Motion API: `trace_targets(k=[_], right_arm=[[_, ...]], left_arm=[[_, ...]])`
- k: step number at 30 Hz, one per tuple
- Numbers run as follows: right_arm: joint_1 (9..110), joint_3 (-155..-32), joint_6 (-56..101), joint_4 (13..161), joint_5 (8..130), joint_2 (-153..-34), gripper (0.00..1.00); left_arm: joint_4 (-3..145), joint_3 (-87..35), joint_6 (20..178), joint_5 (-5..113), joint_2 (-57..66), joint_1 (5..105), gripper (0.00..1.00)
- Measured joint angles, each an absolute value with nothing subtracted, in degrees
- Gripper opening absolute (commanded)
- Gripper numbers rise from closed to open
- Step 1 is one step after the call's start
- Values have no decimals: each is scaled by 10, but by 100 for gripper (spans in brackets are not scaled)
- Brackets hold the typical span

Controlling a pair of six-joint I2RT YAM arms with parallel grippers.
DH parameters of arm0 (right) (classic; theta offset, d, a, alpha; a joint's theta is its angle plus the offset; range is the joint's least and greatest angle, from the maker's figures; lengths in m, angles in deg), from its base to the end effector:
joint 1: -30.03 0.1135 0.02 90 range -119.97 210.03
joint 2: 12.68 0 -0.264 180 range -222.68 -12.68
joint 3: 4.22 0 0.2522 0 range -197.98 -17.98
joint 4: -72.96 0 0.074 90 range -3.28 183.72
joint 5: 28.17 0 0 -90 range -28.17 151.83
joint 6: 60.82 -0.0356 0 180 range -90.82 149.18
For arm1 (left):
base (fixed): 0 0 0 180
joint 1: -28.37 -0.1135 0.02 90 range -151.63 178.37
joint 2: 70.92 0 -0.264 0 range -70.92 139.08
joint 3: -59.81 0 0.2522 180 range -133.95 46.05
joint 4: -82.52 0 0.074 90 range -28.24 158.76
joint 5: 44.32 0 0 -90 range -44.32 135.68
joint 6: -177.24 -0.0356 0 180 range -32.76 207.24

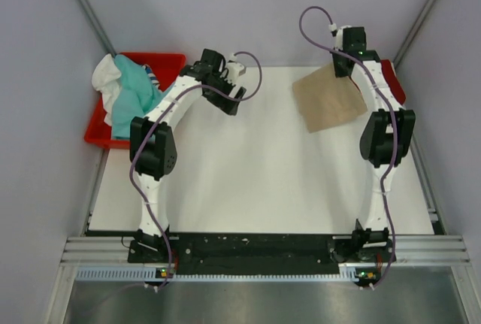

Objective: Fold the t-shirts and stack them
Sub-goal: Put the neatly folded tshirt into the corner of the board with the right arm

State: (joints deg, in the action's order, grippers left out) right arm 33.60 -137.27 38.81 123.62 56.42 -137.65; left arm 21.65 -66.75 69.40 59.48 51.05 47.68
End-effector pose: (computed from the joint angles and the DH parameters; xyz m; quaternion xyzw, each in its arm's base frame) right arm 0.5008 0.0279 0.2912 -0.0863 0.9107 -0.0644 0.3988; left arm 0.4421 -0.1639 0.2673 0.3357 0.8895 -0.1187 0.2864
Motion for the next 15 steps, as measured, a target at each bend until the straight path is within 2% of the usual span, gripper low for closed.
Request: trace_targets(k=[15], right_arm=[[336, -1500, 504, 1271, 458, -1399, 0]], left_arm=[[204, -661, 683, 586, 511, 477, 99]])
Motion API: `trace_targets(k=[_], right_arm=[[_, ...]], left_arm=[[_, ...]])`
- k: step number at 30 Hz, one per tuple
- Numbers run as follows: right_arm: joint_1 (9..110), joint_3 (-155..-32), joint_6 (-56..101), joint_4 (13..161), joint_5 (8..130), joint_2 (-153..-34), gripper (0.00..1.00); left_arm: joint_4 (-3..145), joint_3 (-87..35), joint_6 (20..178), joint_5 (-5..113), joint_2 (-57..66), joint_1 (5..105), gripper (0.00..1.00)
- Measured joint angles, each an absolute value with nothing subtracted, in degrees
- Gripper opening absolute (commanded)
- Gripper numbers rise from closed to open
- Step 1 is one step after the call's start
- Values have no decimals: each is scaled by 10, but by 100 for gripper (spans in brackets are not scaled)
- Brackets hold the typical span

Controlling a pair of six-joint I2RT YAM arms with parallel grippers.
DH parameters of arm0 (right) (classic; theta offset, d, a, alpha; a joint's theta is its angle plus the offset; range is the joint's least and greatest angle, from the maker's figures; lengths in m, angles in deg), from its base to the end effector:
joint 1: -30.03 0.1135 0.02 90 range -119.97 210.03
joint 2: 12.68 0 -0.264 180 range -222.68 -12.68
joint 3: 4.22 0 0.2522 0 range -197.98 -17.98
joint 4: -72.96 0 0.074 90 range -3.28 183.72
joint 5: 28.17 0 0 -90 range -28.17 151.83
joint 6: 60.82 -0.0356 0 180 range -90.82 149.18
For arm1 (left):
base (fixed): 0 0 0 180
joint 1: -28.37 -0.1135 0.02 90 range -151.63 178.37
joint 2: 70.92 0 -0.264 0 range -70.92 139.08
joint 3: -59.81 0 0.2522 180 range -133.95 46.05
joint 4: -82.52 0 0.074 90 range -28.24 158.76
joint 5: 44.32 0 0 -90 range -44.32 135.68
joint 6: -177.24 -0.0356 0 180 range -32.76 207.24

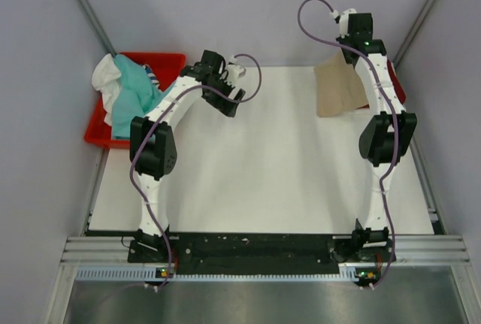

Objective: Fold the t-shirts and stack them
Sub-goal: Put the neatly folded tshirt into the corner of the board with the right arm

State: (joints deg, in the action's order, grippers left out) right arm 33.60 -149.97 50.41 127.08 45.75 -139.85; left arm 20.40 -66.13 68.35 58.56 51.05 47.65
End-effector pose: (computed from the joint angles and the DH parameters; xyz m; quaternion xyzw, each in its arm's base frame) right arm 0.5062 0.0217 0.3413 -0.1266 0.8736 -0.1924 0.4286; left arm 0.4398 -0.1623 0.2626 0.3415 0.8930 -0.1088 0.2723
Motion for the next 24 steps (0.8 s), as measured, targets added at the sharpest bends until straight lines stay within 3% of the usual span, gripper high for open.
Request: trace_targets(k=[24], right_arm=[[336, -1550, 663, 1279, 452, -1393, 0]], left_arm=[[202, -661, 677, 581, 511, 477, 99]])
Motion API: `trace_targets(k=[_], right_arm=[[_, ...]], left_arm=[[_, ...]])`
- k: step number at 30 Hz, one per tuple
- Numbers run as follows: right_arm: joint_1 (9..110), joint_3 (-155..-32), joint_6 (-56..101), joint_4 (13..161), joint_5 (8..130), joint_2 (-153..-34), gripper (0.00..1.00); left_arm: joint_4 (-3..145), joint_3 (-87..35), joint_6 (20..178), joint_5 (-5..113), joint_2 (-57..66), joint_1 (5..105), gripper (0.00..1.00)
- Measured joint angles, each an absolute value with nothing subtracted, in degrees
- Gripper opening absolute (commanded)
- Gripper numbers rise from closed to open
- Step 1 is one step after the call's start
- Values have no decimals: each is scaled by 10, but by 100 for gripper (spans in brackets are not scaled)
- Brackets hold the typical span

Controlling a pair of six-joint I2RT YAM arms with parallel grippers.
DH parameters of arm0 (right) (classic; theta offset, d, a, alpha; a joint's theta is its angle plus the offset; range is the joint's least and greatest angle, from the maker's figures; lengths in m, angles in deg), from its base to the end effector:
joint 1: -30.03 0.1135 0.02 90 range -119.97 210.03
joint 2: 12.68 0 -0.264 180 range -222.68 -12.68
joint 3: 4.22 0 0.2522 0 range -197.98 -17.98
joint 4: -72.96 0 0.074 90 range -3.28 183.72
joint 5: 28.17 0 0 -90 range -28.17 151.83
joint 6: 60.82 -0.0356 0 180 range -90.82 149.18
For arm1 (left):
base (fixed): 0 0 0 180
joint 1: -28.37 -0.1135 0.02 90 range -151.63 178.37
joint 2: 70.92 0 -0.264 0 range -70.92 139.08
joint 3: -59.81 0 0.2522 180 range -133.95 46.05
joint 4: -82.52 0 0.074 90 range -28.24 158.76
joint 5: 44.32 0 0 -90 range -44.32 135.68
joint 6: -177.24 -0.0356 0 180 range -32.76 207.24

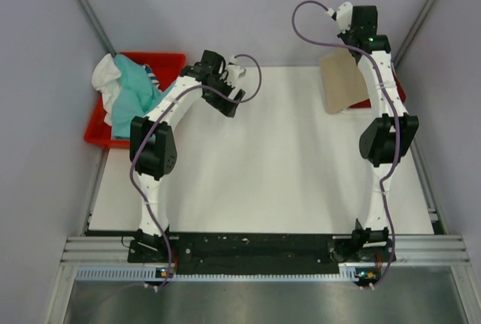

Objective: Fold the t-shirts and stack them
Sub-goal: Put the neatly folded tshirt into the corner of the board with the right arm

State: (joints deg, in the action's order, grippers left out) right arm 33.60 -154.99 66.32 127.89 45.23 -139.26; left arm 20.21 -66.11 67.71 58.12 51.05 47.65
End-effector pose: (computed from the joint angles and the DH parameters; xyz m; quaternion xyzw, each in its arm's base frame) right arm 0.5000 0.0210 0.3736 -0.2323 0.8312 -0.2614 0.4321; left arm 0.4396 -0.1619 0.2622 0.3456 0.8923 -0.1037 0.2712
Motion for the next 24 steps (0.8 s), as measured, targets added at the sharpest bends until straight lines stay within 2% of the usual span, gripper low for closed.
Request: trace_targets(k=[24], right_arm=[[330, -1519, 745, 1197, 444, -1363, 0]], left_arm=[[197, -659, 673, 577, 511, 477, 99]])
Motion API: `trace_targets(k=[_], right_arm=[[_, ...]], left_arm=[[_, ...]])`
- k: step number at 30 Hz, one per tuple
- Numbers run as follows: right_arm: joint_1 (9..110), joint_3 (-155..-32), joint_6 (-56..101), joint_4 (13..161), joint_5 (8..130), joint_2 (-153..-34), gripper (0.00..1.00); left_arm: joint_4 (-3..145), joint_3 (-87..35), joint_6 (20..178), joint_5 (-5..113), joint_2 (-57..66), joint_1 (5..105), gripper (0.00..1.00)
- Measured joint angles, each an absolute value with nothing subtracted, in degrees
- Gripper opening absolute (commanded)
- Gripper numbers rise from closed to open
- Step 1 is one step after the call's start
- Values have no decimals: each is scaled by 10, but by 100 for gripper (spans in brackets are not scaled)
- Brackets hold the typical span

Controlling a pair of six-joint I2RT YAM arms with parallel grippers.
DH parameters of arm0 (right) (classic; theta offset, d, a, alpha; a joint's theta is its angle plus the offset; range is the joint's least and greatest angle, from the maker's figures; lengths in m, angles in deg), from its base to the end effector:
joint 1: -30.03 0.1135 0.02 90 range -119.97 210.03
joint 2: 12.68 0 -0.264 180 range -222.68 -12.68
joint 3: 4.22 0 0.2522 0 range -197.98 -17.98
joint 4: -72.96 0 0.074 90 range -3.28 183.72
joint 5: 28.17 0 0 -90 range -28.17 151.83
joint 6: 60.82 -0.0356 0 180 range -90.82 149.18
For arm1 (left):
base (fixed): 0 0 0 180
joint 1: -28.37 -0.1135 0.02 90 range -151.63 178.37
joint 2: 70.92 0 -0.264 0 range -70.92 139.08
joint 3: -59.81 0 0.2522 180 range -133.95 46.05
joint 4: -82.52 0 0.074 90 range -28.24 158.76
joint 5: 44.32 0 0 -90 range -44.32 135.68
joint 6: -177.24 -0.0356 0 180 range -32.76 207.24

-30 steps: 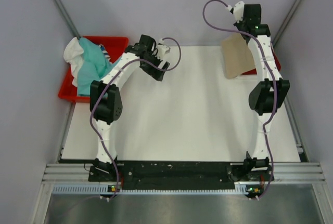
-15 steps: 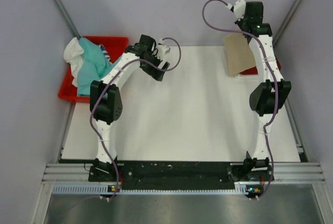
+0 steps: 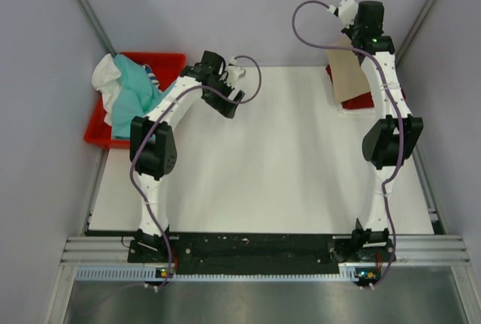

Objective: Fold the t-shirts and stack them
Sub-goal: Put the neatly folded tshirt into the corner of the board with the right arm

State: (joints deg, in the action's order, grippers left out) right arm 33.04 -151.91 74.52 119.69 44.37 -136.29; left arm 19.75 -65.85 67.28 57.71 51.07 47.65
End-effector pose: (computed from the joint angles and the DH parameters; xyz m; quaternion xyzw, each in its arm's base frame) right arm 0.4959 0.0154 0.3947 -0.2601 0.7849 -0.3157 0.4655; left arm 0.4388 -0.1613 0.2602 0.3482 0.8935 -0.0994 0.2655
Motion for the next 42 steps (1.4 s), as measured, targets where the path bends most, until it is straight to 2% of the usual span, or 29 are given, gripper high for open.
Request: trace_targets(k=[9, 22, 24, 27, 28, 32, 38, 42], right_arm=[[301, -1507, 793, 1128, 444, -1393, 0], [236, -1471, 865, 1046, 518, -1475, 0], [231, -1471, 869, 1033, 520, -1490, 25], [223, -1471, 866, 990, 515, -1505, 71], [220, -1472, 861, 969, 510, -1509, 98], [203, -1498, 821, 907, 483, -1521, 99], [180, -1549, 735, 934, 512, -1509, 98], [189, -1473, 680, 992, 556, -1444, 81]], left_arm=[[190, -659, 669, 571, 512, 477, 99], [171, -661, 664, 557, 525, 477, 99], [171, -663, 664, 556, 525, 477, 99], [171, -664, 663, 553, 526, 477, 99], [170, -665, 663, 553, 527, 477, 99], [168, -667, 663, 553, 534, 477, 99], [160, -667, 663, 555, 537, 477, 99], [157, -667, 663, 559, 537, 479, 99]])
